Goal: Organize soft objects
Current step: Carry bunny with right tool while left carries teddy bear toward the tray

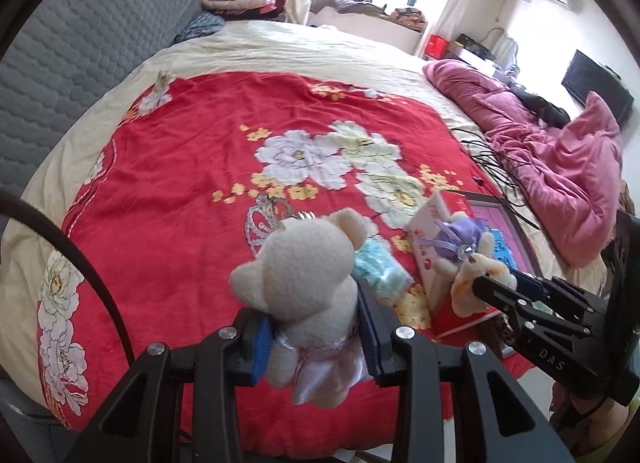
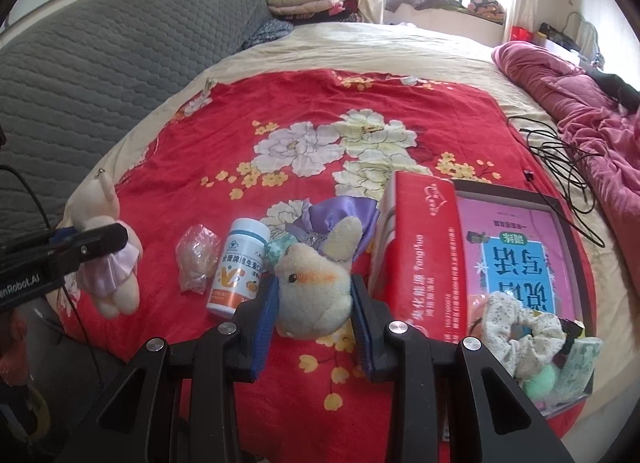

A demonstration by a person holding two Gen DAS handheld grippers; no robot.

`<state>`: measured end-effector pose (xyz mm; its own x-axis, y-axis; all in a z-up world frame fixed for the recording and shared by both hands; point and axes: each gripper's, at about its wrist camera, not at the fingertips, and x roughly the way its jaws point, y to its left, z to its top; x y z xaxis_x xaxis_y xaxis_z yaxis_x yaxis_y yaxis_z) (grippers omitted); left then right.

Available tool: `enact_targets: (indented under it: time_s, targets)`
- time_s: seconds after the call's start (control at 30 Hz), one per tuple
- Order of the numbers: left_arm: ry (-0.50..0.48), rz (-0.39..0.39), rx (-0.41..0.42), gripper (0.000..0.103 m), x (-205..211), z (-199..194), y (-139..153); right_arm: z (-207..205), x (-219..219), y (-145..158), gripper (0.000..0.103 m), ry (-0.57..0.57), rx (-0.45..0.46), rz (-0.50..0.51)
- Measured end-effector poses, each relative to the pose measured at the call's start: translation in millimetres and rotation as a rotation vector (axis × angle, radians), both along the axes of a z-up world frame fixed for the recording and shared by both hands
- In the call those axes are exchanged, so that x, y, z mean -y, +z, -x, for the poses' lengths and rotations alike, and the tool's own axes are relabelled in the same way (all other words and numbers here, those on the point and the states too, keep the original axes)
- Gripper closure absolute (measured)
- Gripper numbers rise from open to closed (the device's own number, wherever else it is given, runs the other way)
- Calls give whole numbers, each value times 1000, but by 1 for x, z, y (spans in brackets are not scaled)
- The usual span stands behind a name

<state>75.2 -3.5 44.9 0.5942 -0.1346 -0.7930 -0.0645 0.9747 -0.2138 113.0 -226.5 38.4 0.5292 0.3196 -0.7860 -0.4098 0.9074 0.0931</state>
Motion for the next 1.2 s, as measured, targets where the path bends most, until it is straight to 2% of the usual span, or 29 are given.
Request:
enact_targets:
  time_s: [0.27, 0.5, 0.8, 0.97, 1.2]
  targets:
    - [-59, -3, 20, 65, 32, 7, 15, 12, 30, 14, 67, -44, 33, -32]
    - [-152, -5, 47, 65, 79, 6, 26, 20, 65, 24, 67, -106, 59, -58]
    - [-276, 32, 49, 65, 143, -1, 32, 28, 143, 39, 67, -252, 101, -75]
    - [-337, 20, 59, 65, 173, -4, 34, 36, 185, 43, 67, -332, 114, -81]
    - [-401, 9, 59, 65, 208, -11, 31, 42, 215, 42, 67, -385, 116, -86]
